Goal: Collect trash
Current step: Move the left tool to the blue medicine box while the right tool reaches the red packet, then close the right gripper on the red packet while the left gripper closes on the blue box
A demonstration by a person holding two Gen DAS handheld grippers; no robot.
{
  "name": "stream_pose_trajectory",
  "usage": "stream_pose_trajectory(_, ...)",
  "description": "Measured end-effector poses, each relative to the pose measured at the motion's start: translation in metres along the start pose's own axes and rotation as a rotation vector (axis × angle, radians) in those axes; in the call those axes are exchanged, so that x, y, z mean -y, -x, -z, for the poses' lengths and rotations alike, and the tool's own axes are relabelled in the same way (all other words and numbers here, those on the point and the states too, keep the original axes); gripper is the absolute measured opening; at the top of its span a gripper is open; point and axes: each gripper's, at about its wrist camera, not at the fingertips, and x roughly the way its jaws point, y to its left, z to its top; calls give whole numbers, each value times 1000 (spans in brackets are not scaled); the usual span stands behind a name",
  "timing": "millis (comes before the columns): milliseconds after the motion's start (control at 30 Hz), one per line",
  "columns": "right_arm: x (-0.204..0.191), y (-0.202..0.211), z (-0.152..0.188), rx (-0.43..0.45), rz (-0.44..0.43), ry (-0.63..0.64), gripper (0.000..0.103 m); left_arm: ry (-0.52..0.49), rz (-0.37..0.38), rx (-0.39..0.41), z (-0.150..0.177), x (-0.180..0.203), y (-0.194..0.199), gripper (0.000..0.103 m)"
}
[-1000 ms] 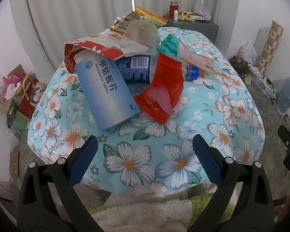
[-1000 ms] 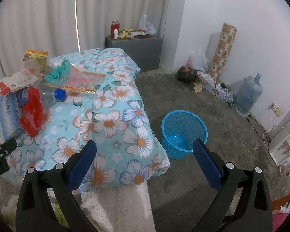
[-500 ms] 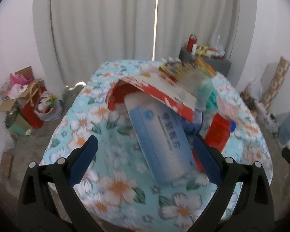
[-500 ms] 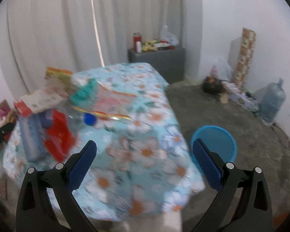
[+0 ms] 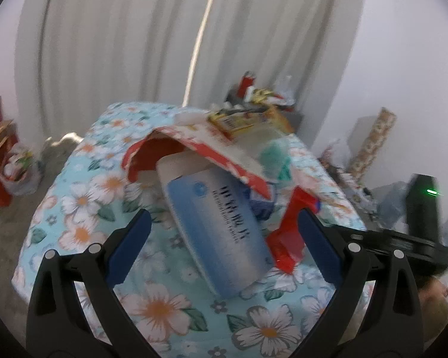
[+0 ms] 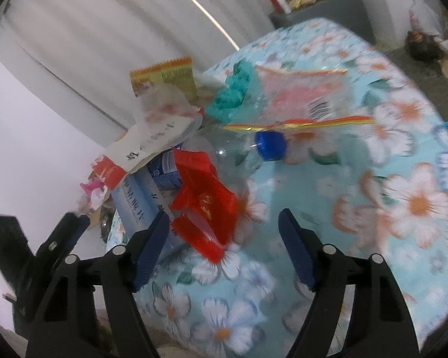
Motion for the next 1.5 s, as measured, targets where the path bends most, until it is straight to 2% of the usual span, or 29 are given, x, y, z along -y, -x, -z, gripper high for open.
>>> stream_pose_trajectory(100,4,-23,-5,-32,-19,-21,64,-44,20,-1,3,3,-3,94)
stream_pose_trajectory(200,9,-39,-8,-58,-46,-53,56,-48,15,-45,9,-1,-11,94)
stream_pose_trajectory(300,10,-43,-9,-66,-58,-63,48,24,39,-117,17,-12,-21,94)
stream_pose_trajectory(400,10,-44,-7,-67,-61,-63,45,136,21,-196,22,-22,-37,94)
stream_pose_trajectory(567,20,-44,-12,-74,-70,-72,39,259,-4,-260,16,-23,-57,94)
stream_pose_trajectory(667,28,-48,-12,-83,-80,-79,27,253,-33,-265,15,-16,-70,94)
stream_pose_trajectory(733,33,-47,-11,-95,-89,-86,13,239,-69,-280,15,-10,-79,94)
stream_pose_trajectory(833,39,-44,-9,-104,-111,-94,6,241,-99,-295,15,0,-85,94)
stream_pose_trajectory(1133,57,-10,2,-70,-99,-97,5,197,-206,-299,16,27,-112,94)
stream_pose_trajectory(1233,64,-2,6,-58,-101,-110,5,173,-205,-291,15,39,-114,94)
stream_pose_trajectory(1300,70,3,9,-53,-101,-117,5,155,-196,-287,14,45,-110,89)
stream_pose_trajectory(1367,74,7,11,-45,-102,-123,5,146,-200,-293,16,51,-108,79)
stream_pose_trajectory(1500,70,20,14,-33,-103,-128,5,166,-182,-302,17,48,-102,78)
